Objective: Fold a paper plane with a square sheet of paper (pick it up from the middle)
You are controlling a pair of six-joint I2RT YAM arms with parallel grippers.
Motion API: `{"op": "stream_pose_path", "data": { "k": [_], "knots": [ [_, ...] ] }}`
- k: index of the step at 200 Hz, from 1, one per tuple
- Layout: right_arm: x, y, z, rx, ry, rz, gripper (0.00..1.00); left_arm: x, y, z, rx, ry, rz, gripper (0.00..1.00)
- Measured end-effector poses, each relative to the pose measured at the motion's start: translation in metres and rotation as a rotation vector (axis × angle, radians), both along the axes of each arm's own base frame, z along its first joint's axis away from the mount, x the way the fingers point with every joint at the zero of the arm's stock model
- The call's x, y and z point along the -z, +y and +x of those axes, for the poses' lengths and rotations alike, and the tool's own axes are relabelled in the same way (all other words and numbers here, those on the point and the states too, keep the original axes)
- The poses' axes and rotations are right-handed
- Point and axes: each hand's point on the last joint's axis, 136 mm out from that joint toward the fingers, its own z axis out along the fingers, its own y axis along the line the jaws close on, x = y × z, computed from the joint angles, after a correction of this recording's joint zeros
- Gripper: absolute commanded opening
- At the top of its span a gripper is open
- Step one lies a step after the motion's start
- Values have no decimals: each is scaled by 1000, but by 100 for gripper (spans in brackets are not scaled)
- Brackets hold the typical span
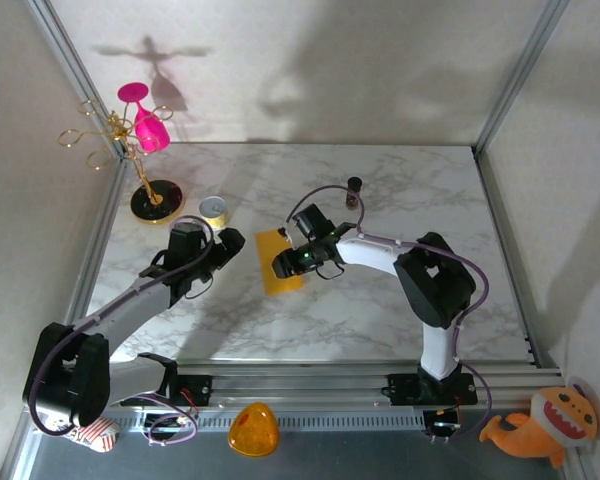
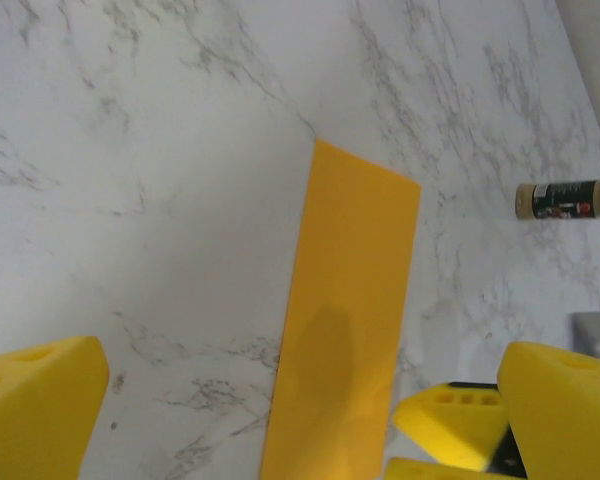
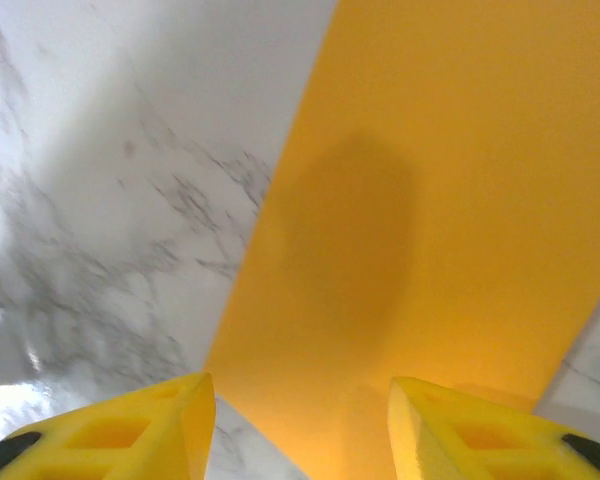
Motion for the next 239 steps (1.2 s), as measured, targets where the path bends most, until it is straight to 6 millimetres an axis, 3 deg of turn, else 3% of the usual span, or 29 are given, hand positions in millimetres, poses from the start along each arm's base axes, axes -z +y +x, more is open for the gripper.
{"op": "stream_pose_path", "data": {
  "k": [28,109,133,171,203,239],
  "knots": [
    [-12,3,13,137,20,47,47,11,-13,-10,34,37,-34,99],
    [35,-12,24,300,133,-41,43,37,-62,-30,130,146,-121,82],
    [38,-14,25,316,143,-44,41,46,-73,-34,149,180,-140,76],
    [40,-16,26,327,154,-45,39,62,-80,-40,160,238,-148,53],
    [40,-16,26,333,164,-41,38,63,-81,-40,155,245,-160,40],
    [41,-17,27,333,179,-32,37,69,-82,-43,163,264,-154,35]
  ]
}}
